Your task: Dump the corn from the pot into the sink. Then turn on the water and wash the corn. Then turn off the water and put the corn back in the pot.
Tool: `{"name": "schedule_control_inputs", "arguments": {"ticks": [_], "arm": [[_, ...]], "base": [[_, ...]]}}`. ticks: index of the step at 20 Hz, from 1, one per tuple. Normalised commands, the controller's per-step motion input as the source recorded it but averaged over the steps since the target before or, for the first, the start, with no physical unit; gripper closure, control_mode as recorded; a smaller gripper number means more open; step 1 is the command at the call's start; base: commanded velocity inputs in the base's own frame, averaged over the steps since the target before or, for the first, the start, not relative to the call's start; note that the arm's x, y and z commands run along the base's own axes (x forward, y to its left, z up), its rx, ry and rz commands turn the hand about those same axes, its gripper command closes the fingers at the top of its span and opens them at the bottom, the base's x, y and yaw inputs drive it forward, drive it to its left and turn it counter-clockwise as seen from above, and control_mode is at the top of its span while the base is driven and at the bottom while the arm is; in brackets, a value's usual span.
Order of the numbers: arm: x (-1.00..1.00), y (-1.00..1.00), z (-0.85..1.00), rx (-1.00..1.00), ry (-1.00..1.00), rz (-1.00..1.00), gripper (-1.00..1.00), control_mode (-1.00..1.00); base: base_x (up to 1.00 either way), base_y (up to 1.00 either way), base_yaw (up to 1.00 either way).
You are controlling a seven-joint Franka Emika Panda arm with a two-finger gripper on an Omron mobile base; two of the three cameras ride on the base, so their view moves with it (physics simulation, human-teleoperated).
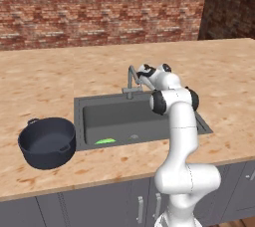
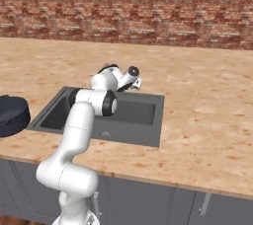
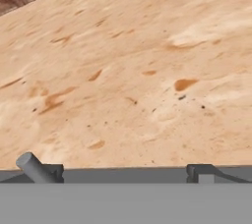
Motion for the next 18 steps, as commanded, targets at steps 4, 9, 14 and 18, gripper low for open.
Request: {"name": "schedule_control_inputs", "arguments": {"ticks": [4,9,14,18], "arm": [[-0.01,-0.42,-0.03,-0.01,0.0,-0.05,1.0,-1.0],[-0.04,-0.86,-0.01,0.0,0.01,-0.04,1.0,-1.0],[-0.02,-1.0,-0.01,0.01,0.05,-0.06,1.0,-1.0],[-0.11,-1.0,-0.12,0.06,0.09,-0.1,1.0,-1.0]], "base": [[0.0,0.0,0.0],[0.0,0.0,0.0],[0.0,0.0,0.0],[0.0,0.0,0.0]]}}
